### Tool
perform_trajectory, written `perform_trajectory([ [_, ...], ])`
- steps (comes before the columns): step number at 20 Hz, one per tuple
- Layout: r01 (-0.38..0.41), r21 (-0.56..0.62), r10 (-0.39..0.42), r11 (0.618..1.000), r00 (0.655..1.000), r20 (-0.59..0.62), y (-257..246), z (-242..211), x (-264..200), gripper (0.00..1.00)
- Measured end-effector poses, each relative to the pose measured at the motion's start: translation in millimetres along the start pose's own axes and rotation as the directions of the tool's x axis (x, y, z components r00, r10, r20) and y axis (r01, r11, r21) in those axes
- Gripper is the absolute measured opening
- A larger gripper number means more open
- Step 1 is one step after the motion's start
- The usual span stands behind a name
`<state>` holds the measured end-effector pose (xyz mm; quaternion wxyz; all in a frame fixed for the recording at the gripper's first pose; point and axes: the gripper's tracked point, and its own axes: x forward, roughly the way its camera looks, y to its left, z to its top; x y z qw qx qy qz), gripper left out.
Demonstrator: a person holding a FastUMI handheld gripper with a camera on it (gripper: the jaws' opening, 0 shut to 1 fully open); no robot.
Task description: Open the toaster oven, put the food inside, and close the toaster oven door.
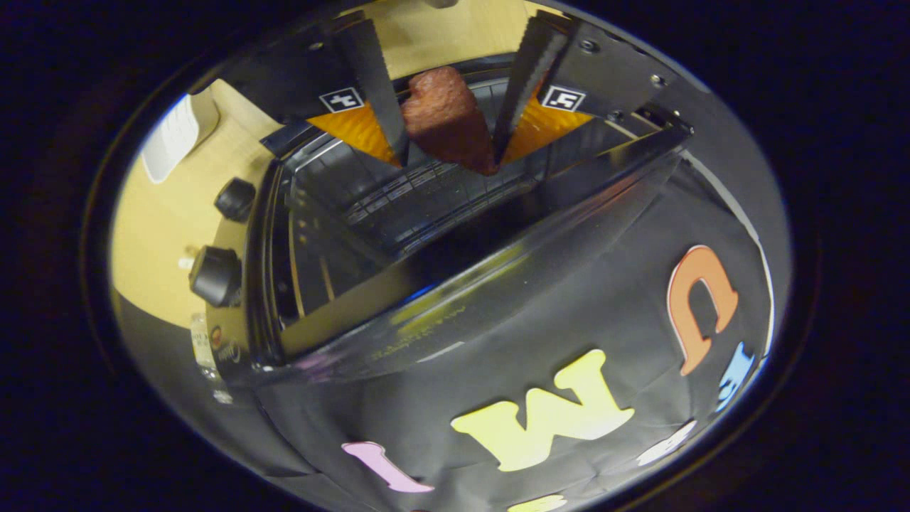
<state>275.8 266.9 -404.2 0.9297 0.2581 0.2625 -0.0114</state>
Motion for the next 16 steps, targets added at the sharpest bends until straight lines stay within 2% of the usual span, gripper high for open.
perform_trajectory([
  [2,0.012,-0.062,-0.012,0.998,1.0,-0.003,-7,2,-9,0.85],
  [8,-0.02,-0.233,0.013,0.972,0.999,-0.03,-16,9,-58,0.86],
  [11,-0.054,-0.326,0.042,0.944,0.998,-0.043,-20,16,-93,0.86],
  [14,-0.077,-0.367,0.054,0.927,0.996,-0.072,-27,19,-119,0.87],
  [16,-0.091,-0.395,0.056,0.914,0.994,-0.098,-35,17,-139,0.92],
])
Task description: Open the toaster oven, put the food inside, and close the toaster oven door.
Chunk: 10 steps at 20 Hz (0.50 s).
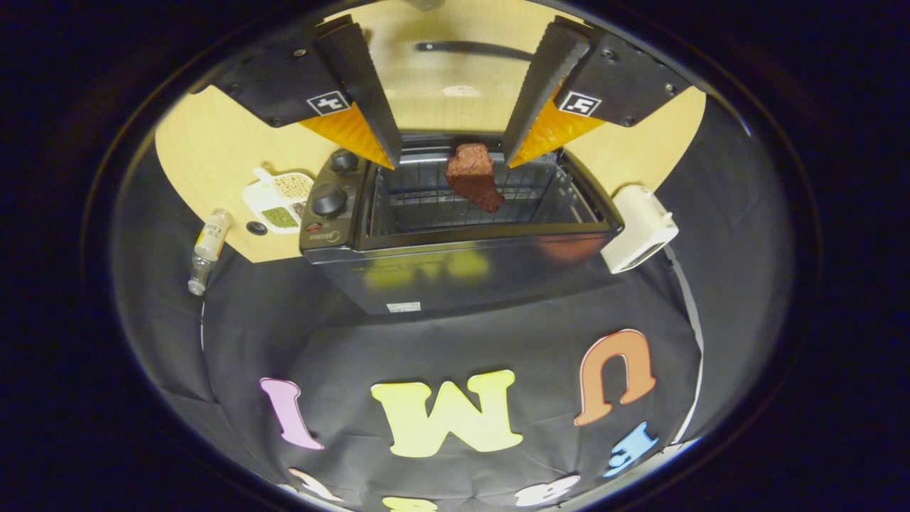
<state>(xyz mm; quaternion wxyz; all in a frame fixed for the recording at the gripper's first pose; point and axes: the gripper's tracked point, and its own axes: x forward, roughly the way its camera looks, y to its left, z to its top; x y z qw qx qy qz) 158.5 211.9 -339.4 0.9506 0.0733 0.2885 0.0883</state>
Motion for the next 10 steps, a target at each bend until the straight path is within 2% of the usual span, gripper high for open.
perform_trajectory([
  [5,-0.003,-0.093,-0.003,0.996,0.998,-0.059,-15,-33,-47,0.95],
  [10,-0.005,-0.122,-0.011,0.992,0.992,-0.128,-27,-75,-74,0.95],
])
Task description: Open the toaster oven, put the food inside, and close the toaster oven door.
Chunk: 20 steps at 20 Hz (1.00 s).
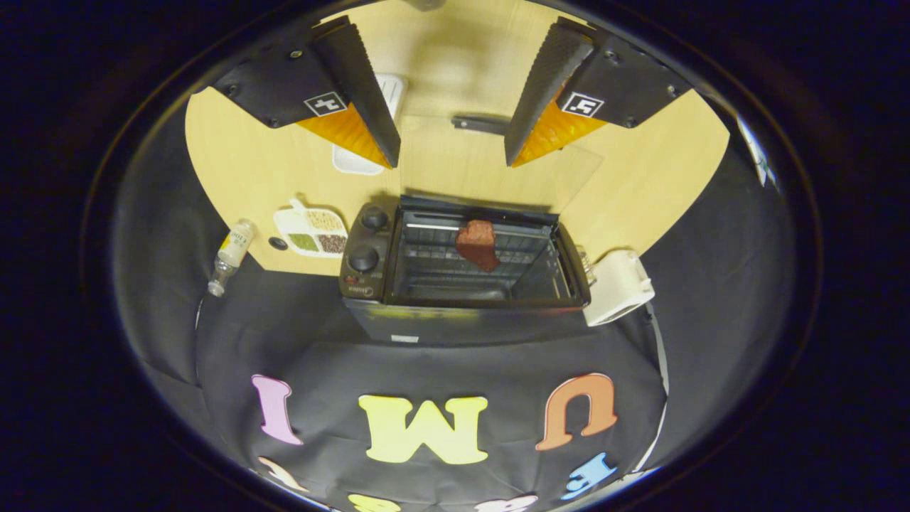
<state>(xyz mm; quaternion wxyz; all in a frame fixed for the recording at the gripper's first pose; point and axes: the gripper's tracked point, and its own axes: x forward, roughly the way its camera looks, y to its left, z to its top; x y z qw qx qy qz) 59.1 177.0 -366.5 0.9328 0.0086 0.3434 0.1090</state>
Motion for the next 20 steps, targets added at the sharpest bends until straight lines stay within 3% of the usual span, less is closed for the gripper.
perform_trajectory([
  [4,0.005,-0.022,-0.006,1.0,0.999,-0.054,0,-40,-14,0.95],
  [10,-0.031,-0.044,0.025,0.999,0.989,-0.146,21,-90,1,0.94],
  [20,-0.074,-0.056,0.061,0.996,0.975,-0.214,57,-116,51,0.95],
])
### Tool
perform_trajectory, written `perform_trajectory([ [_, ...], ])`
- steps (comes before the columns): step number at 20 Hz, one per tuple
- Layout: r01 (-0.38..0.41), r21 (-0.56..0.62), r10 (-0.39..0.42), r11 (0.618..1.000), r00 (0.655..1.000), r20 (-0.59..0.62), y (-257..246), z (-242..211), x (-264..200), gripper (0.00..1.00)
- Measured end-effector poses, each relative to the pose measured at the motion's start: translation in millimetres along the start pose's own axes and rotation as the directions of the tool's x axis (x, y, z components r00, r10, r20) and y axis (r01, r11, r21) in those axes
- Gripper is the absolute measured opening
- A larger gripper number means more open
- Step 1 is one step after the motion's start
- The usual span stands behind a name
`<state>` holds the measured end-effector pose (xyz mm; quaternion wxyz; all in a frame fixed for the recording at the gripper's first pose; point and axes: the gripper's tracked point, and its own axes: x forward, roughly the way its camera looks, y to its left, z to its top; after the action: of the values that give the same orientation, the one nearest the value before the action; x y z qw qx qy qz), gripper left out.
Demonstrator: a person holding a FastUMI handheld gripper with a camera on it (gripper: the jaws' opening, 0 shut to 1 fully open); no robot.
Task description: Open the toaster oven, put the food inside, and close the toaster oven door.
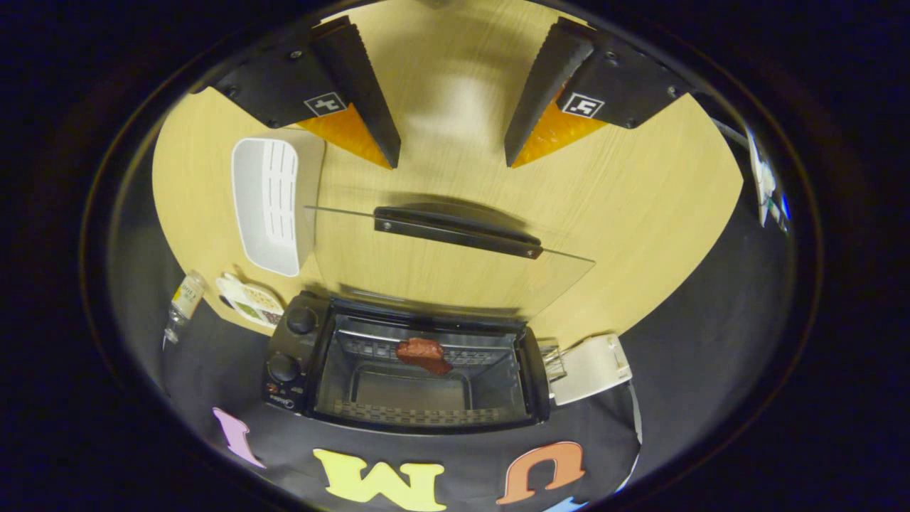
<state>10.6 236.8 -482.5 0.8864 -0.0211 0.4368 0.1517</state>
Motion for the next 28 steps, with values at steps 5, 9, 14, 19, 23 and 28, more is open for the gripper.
perform_trajectory([
  [5,0.024,0.017,-0.024,1.0,1.0,-0.015,-5,3,20,0.95],
  [9,0.029,0.018,-0.029,0.999,1.0,0.002,-4,14,30,0.95],
  [14,0.03,0.028,-0.03,0.999,1.0,0.004,-3,22,31,0.95],
  [19,0.036,0.04,-0.036,0.999,0.999,0.009,-6,37,20,0.95],
  [23,0.026,0.037,-0.027,0.999,0.999,0.033,-3,59,2,0.95],
  [28,0.025,0.054,-0.03,0.998,0.996,0.079,-6,97,-15,0.95],
])
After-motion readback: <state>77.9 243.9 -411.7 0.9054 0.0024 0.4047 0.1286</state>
